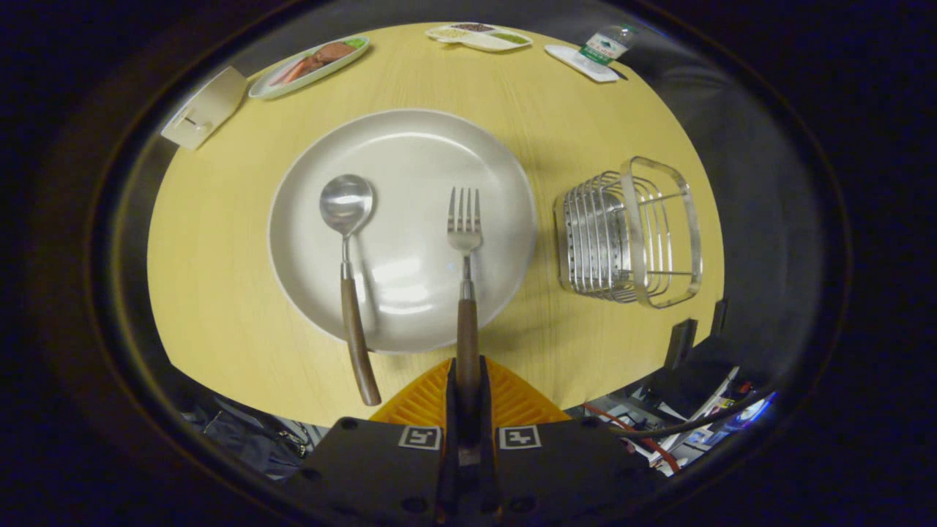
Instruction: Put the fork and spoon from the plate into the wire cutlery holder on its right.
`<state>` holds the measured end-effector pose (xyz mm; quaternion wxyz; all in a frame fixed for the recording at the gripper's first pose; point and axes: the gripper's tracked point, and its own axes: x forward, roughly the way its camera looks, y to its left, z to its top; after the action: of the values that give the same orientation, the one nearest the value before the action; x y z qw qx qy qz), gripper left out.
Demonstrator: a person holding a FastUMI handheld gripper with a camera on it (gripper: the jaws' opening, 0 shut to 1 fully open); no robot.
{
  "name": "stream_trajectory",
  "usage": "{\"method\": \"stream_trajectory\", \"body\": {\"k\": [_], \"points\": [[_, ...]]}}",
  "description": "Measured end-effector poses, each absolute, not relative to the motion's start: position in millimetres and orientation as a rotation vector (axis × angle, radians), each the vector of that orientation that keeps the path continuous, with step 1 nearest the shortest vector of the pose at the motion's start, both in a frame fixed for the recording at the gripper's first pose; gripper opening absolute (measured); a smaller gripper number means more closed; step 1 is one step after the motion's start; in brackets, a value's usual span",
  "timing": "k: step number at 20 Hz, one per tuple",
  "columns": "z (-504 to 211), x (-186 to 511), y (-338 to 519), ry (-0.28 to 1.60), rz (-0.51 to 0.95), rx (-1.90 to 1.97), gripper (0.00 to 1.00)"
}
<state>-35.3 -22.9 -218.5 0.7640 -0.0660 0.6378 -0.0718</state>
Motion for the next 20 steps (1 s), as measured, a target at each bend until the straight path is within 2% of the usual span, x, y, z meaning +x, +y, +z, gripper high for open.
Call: {"method": "stream_trajectory", "body": {"k": [5, 11, 20], "points": [[-199.4, -34.1, -17.8, 1.388, -0.149, -0.178, 0.1], [-153.1, -42.0, -12.9, 1.396, -0.169, -0.131, 0.1], [-76.4, -57.6, -75.1, 1.446, -0.283, -0.089, 0.1]]}}
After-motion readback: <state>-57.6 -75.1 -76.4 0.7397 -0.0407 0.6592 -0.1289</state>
